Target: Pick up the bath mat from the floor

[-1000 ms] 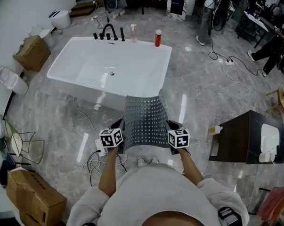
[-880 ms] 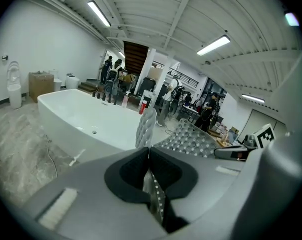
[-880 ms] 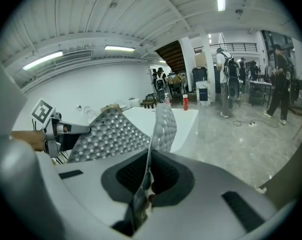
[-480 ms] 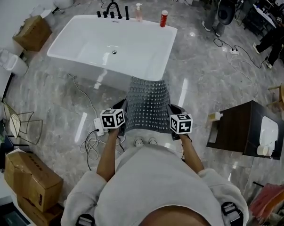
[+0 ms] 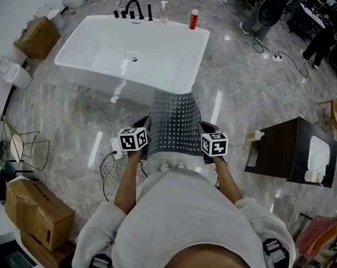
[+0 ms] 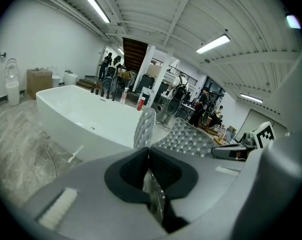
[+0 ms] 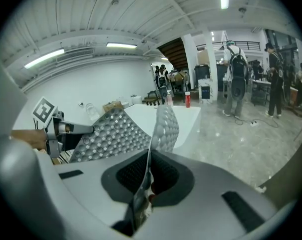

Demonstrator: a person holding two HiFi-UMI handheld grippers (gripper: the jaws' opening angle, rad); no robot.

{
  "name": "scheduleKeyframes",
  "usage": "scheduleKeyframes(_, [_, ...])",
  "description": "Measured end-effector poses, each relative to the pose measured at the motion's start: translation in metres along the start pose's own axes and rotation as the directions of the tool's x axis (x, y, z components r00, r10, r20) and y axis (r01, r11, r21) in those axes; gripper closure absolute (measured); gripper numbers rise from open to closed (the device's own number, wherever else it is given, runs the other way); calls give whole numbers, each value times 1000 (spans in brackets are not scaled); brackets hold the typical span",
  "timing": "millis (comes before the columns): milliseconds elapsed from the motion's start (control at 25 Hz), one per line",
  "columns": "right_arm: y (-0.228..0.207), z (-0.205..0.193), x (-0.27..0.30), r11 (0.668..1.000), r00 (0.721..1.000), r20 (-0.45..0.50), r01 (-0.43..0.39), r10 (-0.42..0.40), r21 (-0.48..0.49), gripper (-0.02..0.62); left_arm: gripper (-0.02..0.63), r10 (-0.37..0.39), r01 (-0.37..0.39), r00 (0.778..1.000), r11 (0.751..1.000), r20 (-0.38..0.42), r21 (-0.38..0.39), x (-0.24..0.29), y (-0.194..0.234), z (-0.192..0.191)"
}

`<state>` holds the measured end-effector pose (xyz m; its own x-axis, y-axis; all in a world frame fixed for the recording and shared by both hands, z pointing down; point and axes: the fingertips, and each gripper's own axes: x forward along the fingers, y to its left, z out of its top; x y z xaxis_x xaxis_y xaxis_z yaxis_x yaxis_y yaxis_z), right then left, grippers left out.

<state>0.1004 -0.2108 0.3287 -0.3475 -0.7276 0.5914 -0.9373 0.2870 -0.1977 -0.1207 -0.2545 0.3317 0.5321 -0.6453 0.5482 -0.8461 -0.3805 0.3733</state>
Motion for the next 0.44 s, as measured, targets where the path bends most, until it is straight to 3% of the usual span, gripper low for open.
scheduleKeyframes(440, [-3,-2,-1,999,1000,-22,9,-10,-31,571,586,-9,9,1000,1000,-9,-5,4,-2,-3])
